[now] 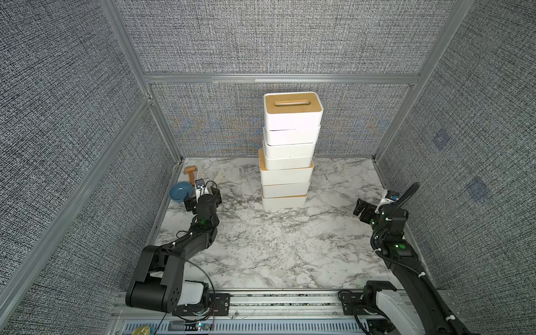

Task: Stack the tissue boxes
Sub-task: Reset both arms

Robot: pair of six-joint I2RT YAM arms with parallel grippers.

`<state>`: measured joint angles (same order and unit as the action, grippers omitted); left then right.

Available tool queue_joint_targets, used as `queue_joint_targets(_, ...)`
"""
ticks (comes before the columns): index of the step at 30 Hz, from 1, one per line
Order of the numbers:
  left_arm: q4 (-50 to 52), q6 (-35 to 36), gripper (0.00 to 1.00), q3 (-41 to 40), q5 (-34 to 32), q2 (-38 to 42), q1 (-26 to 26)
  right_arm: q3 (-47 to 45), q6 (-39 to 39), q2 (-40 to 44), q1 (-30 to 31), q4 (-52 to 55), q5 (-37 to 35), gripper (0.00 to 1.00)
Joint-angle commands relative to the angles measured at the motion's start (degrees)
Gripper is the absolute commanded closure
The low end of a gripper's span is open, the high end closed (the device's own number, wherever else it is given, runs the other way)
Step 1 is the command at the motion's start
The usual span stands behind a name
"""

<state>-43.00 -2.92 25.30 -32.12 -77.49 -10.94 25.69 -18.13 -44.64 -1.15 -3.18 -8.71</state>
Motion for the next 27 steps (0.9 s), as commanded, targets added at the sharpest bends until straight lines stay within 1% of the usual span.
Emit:
queue_joint_targets(1,-5.2,3.7,0.0,-2.4,0.8,-2.0,0.4,-2.1,-0.7,0.6,0.0,-3.7,-0.3,0.01)
queue_joint_targets(2,-5.9,3.6,0.01,-2.5,0.6,-3.1,0.8,-2.2,-1.0,0.6,0.0,-3.8,-0.2,0.01)
queue_joint_targets(4,-13.0,5.3,0.0,-5.1,2.2,-4.3,1.2,-2.0,-1.7,0.8,0.0,-3.8,0.8,0.01)
queue_joint_targets(6,-14.0,4.2,0.01,-6.2,3.3,-4.5,2.1,-1.7,-1.5,1.2,0.0,-3.9,1.4,0.01)
queue_joint_targets(7,-16.1,3.4,0.0,-7.2,3.7,-5.2,2.6,-1.6,-1.2,1.3,0.0,-3.6,1.3,0.01)
queue_joint_targets(8,-18.6,2.7,0.0,-8.5,4.2,-6.3,3.3,-1.6,-0.8,1.3,0.0,-3.6,1.2,0.01)
queue_joint_targets(9,-24.2,2.9,0.0,-10.3,4.5,-7.9,3.8,-1.9,-0.4,1.2,0.0,-3.7,1.0,0.01)
queue_joint_targets(12,-20.2,1.4,0.01,-9.6,5.2,-6.8,4.1,-2.7,-0.6,0.7,0.0,-4.8,0.8,0.01)
queue_joint_targets(13,-21.4,1.9,0.01,-9.7,5.6,-7.4,4.3,-3.0,-1.2,0.6,0.0,-5.5,0.6,0.01)
queue_joint_targets(16,-20.9,1.9,0.01,-9.4,6.6,-7.6,4.7,-4.1,-1.5,-1.0,0.0,-9.0,0.1,0.01)
queue_joint_targets(18,-20.9,2.0,0.01,-9.3,7.0,-7.7,4.8,-4.7,-1.0,-2.7,-0.1,-11.2,-1.6,0.01)
queue_joint_targets(21,-23.0,1.8,0.0,-10.8,9.3,-7.2,5.4,-5.2,1.8,-5.9,-0.3,-14.2,-4.9,0.01)
queue_joint_targets(23,-24.7,1.7,0.0,-12.1,9.4,-6.7,5.5,-6.1,3.4,-6.9,-0.6,-16.6,-7.1,0.01)
queue_joint_targets(24,-26.4,1.8,0.0,-13.0,9.5,-6.6,5.5,-6.8,4.3,-7.3,-0.9,-18.4,-7.8,0.01)
queue_joint_targets(27,-26.7,1.7,0.0,-13.2,9.6,-6.6,5.6,-8.6,5.8,-9.7,-1.7,-24.0,-8.6,0.01)
